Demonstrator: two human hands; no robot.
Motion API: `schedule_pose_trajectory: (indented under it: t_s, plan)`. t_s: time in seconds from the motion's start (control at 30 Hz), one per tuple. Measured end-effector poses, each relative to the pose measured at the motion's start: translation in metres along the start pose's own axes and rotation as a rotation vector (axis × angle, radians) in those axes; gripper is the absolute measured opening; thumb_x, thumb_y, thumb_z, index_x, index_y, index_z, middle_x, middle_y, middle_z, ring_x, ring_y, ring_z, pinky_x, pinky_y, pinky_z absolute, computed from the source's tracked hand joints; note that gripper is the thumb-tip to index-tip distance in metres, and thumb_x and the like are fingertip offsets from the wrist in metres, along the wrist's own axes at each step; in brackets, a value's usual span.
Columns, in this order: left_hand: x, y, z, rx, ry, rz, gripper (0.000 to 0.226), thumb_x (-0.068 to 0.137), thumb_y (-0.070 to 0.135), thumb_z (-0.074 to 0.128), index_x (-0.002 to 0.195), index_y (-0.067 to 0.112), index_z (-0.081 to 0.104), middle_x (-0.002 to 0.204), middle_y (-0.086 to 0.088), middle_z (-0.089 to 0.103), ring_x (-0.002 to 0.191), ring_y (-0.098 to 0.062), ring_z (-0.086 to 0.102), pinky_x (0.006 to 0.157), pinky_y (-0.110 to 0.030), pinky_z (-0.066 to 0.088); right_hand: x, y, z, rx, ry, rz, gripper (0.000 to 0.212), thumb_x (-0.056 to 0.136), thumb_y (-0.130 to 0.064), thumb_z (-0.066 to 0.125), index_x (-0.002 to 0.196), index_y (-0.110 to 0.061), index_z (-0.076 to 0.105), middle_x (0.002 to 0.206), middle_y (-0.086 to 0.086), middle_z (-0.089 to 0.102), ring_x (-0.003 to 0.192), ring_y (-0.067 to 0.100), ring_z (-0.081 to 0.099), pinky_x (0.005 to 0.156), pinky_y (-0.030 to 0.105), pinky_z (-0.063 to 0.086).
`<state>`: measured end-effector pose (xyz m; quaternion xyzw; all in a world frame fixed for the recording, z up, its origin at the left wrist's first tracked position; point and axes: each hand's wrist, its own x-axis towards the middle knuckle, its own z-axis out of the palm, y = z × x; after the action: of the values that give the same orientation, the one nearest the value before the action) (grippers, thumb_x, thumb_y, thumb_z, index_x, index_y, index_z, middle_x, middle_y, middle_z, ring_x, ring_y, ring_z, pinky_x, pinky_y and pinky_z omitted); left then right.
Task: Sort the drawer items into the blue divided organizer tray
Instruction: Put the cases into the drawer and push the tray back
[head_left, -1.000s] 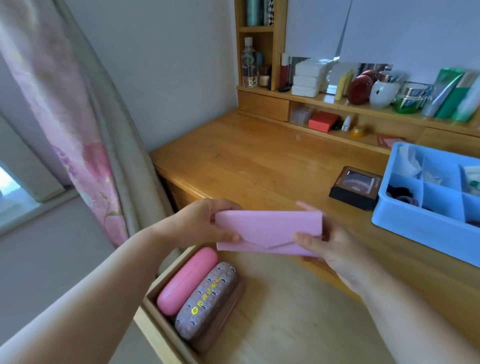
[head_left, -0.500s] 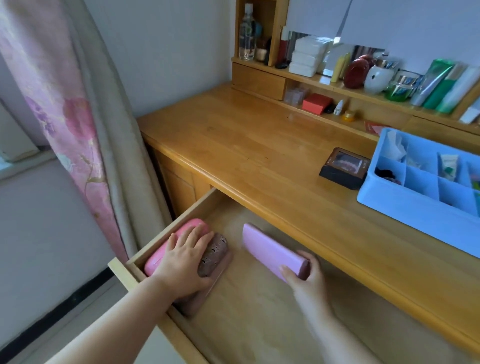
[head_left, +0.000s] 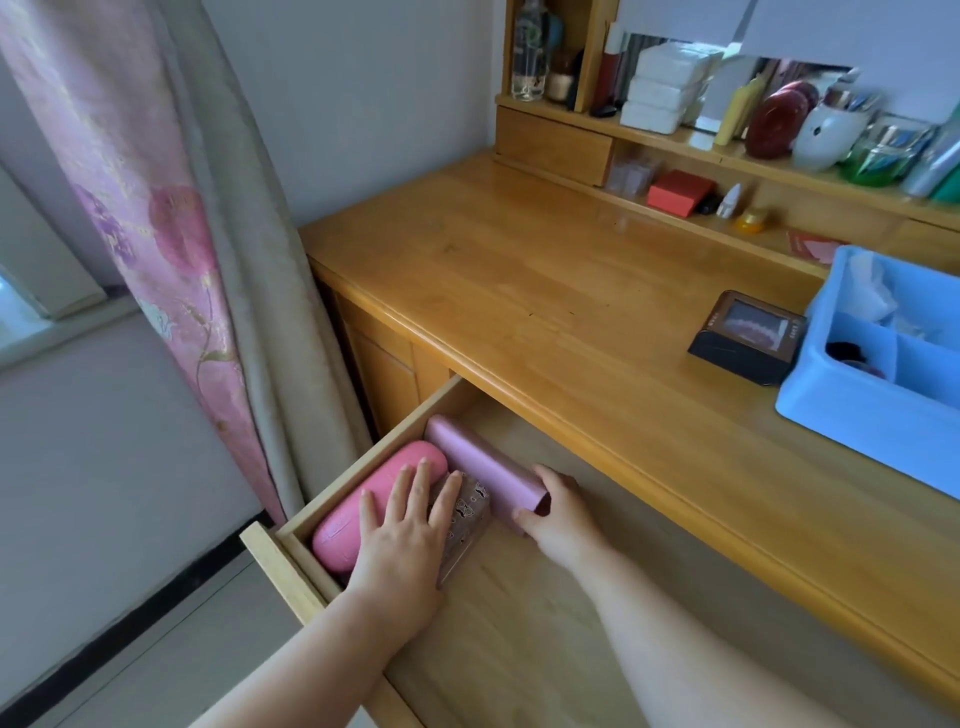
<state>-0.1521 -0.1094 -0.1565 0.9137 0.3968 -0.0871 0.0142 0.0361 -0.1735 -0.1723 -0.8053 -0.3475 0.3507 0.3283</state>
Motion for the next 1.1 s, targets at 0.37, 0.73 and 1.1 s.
schedule_pose_trajectory:
  t_s: [0.37, 0.73, 1.1]
  plan:
    - [-0.01, 0.078, -0.102, -0.37, 0.284, 0.27, 0.069, 0.086, 0.046, 0.059, 0.144, 0.019, 0.035, 0.147, -0.001, 0.039, 0.137, -0.019, 0.033, 0.112, -0.029, 0.023, -0.159, 0.015, -0.134, 0.137, 0.227, -0.224, 0.021, 0.086, -0.018, 0.066, 0.08, -0.039, 0.068, 0.085, -0.008, 0.073, 0.076, 0.003, 0.066, 0.074, 0.021, 0.05]
    - [0.091, 0.247, -0.204, -0.946, 0.238, 0.254, 0.018, 0.095, 0.032, 0.047, 0.099, 0.034, 0.064, 0.094, 0.011, 0.062, 0.078, -0.002, 0.054, 0.062, -0.021, 0.039, -0.197, 0.086, -0.346, -0.1, 1.177, 0.009, 0.007, 0.087, -0.024, 0.06, 0.089, -0.024, 0.066, 0.097, 0.002, 0.059, 0.088, 0.022, 0.057, 0.072, 0.029, 0.039]
    - [0.176, 0.304, -0.225, -0.908, 0.046, 0.086, 0.017, 0.094, 0.02, 0.05, 0.087, 0.016, 0.065, 0.088, -0.011, 0.067, 0.074, -0.026, 0.063, 0.06, -0.034, 0.054, -0.142, 0.12, -0.421, 0.347, 0.946, 0.342, 0.031, 0.095, -0.02, 0.048, 0.112, 0.002, 0.061, 0.109, 0.029, 0.062, 0.103, 0.045, 0.057, 0.086, 0.054, 0.049]
